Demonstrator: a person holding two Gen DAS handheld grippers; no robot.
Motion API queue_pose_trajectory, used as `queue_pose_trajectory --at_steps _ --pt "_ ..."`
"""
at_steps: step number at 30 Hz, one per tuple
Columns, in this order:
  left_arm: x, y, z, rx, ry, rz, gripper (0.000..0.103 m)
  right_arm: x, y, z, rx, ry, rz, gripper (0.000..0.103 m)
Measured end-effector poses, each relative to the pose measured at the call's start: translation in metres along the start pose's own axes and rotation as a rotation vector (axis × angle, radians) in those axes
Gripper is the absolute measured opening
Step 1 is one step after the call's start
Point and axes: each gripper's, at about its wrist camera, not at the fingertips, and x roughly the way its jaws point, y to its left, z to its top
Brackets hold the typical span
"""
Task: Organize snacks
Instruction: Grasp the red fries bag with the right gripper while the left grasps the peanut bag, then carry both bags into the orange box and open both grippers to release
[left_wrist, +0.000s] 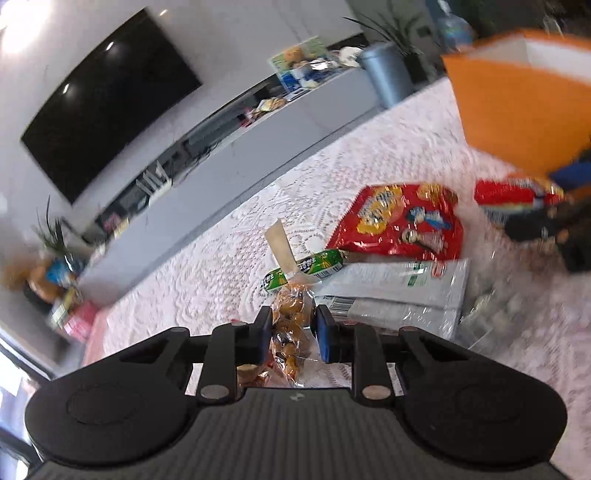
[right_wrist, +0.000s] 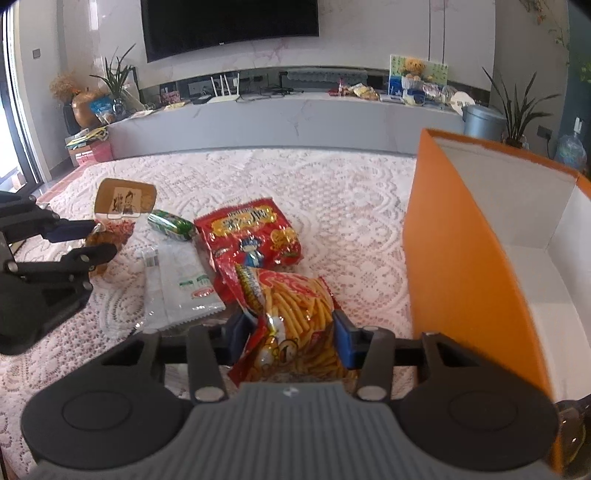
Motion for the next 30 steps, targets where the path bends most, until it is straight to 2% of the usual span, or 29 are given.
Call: queue_pose_trajectory --at_steps 3,8,12,18,21,26,30 --pt "-0.014 0.008 0.004 -0.075 -0.008 -0.005 0.027 -0.011 0.001 0.003 -0.003 -0.018 0.012 0.045" --pt "-0.038 0.023 0.010 -0.226 -0.001 -0.056 0.027 -0.033 -0.001 0.011 0.038 -0.029 0.063 0.045" --pt "-0.060 0.037 0.017 -0.357 -0.006 -0.131 0.027 -0.054 0.000 0.019 0.070 -0.040 0.120 0.045" --pt "-0.096 0.036 0.043 -0.384 -0.076 -0.200 0.027 -0.092 -0.006 0.027 0.106 -0.062 0.174 0.045" --pt "-0.114 0.025 0.059 -0.339 -0.128 -0.212 0.027 -0.115 -0.014 0.030 0.101 -0.084 0.176 0.045" --pt "-0.133 0.006 0.088 -0.315 -0.190 -0.297 0.027 -0.154 -0.039 0.036 0.086 -0.114 0.148 0.045" --pt "-0.146 -0.022 0.112 -0.242 -0.248 -0.352 0.027 -0.182 -0.068 0.037 0.086 -0.117 0.092 0.045"
